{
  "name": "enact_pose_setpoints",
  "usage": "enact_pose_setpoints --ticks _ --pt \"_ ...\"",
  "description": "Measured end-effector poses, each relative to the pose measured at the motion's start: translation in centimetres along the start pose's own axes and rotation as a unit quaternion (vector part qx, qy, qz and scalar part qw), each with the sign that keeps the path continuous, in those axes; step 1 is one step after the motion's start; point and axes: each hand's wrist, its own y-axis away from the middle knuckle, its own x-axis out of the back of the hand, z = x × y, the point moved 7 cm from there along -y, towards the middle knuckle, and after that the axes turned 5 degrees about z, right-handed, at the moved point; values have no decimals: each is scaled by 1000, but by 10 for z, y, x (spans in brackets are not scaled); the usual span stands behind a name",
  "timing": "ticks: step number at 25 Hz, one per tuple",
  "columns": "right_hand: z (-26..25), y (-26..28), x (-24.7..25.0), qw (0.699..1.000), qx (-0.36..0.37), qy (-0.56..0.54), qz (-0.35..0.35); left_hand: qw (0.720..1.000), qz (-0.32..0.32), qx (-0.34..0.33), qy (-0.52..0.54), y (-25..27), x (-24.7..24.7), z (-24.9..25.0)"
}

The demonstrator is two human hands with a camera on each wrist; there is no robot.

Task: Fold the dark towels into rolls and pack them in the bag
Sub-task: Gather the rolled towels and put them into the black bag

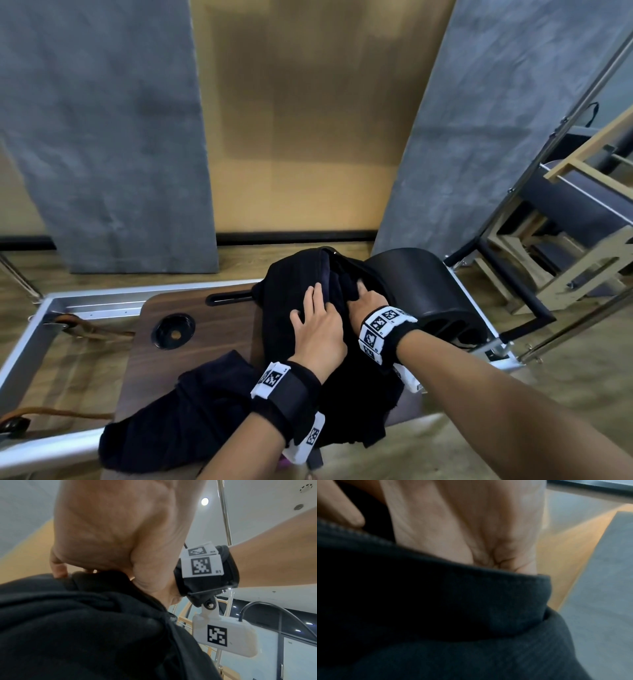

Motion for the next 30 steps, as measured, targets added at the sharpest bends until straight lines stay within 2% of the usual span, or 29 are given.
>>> enact_pose_setpoints --ticks 1,3,5,6,8,9,10,11,13,15,17,19,22,26,30 --pt "1 -6 -5 999 10 26 -16 1000 -2 2 1 -1 1 0" --pt "3 -2 -3 999 14 1 -33 1000 -8 4 8 -2 1 1" --pt "11 -4 -4 993 17 -107 -47 1000 -11 4 12 -2 0 1" --pt "16 -2 -6 979 15 -195 -63 1000 -9 4 15 -1 -1 1" --pt "23 5 -11 911 -23 -402 -94 1000 -11 1 17 1 -2 0" --pt "24 9 -12 883 -39 -456 -104 1000 -12 -3 16 2 -2 0" --pt "26 11 -14 870 -52 -479 -108 1000 -11 -7 15 4 -3 0" --pt "27 16 -12 871 -56 -474 -113 1000 -8 -14 18 6 -3 0" --pt "28 24 2 894 -55 -429 -116 999 1 -31 42 10 -2 -2" --pt "31 31 38 941 -34 -331 -65 994 29 -47 97 17 3 -5" --pt "28 41 83 960 -5 -280 19 983 78 -52 161 30 13 -16" --pt "15 57 115 945 39 -314 88 970 145 -45 190 48 23 -39" --pt "-21 90 124 889 102 -428 128 951 227 5 210 80 30 -100" --pt "-103 117 66 862 164 -479 40 926 293 125 200 138 25 -210" --pt "-164 130 -24 885 158 -433 -61 920 279 230 153 194 2 -279"
